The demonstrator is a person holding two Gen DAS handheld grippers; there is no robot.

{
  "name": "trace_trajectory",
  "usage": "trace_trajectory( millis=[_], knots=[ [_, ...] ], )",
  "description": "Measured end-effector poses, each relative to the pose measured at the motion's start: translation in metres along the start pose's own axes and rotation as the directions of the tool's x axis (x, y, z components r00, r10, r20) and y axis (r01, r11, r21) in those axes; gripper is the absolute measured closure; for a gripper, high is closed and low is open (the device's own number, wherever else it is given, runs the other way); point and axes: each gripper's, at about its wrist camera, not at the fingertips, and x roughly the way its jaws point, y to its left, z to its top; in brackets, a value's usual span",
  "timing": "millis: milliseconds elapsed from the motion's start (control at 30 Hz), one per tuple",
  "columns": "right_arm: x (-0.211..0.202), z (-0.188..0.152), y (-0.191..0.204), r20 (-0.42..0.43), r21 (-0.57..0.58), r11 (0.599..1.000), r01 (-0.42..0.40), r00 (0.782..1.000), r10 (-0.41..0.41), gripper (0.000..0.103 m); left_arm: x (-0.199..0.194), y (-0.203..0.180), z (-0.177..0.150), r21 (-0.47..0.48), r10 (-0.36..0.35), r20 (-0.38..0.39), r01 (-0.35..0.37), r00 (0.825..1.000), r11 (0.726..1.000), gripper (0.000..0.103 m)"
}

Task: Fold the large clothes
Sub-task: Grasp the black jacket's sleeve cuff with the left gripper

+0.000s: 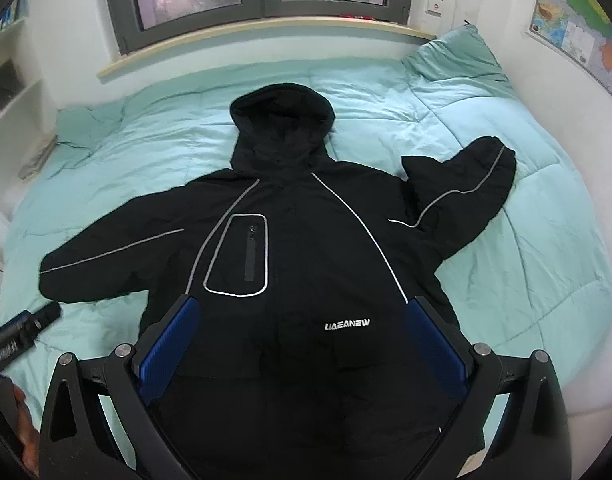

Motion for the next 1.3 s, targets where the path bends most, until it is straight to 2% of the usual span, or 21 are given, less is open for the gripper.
trace_trajectory(
  millis=[133,233,300,433,567,700,833,1033,1233,1300],
  knots=[
    [0.009,0.0,0.015,-0.028,-0.013,0.999,0.046,0.999,-0.047,0.0,0.022,0.075,0.021,-0.121,0.11,0.047,-0.104,0.993,0.987,0.007],
    [0.019,-0.001,0.028,-0.056,-0.022,0.998,0.066,0.996,-0.068,0.0,0.042,0.149,0.038,-0.246,0.199,0.073,-0.176,0.977,0.953,0.007],
    [0.029,-0.002,0.039,-0.077,-0.037,0.996,0.081,0.994,-0.084,0.0,0.057,0.194,0.046,-0.311,0.234,0.072,-0.201,0.97,0.929,0.007],
    [0.05,0.0,0.067,-0.128,-0.075,0.994,0.082,0.988,-0.091,0.0,0.092,0.264,0.056,-0.375,0.254,0.054,-0.216,0.966,0.901,0.007],
    [0.058,0.001,0.101,-0.127,-0.145,0.986,0.081,0.987,-0.1,0.0,0.128,0.314,0.062,-0.435,0.228,0.029,-0.194,0.973,0.879,0.007],
    [0.068,0.001,0.132,-0.138,-0.216,0.974,0.067,0.986,-0.099,0.0,0.156,0.347,0.066,-0.469,0.189,0.019,-0.159,0.982,0.869,0.007],
    [0.082,0.003,0.157,-0.165,-0.254,0.967,0.037,0.983,-0.08,0.0,0.176,0.362,0.07,-0.469,0.189,0.01,-0.162,0.982,0.868,0.007],
    [0.106,0.006,0.184,-0.21,-0.306,0.952,0.011,0.974,-0.079,0.0,0.199,0.378,0.074,-0.492,0.148,0.002,-0.128,0.989,0.861,0.007],
    [0.126,0.012,0.206,-0.245,-0.326,0.945,-0.032,0.968,-0.052,0.0,0.22,0.381,0.08,-0.485,0.099,-0.005,-0.089,0.995,0.87,0.007],
    [0.129,0.011,0.211,-0.25,-0.341,0.939,-0.039,0.967,-0.05,0.0,0.221,0.381,0.081,-0.482,0.087,0.016,-0.068,0.996,0.873,0.019]
  ],
)
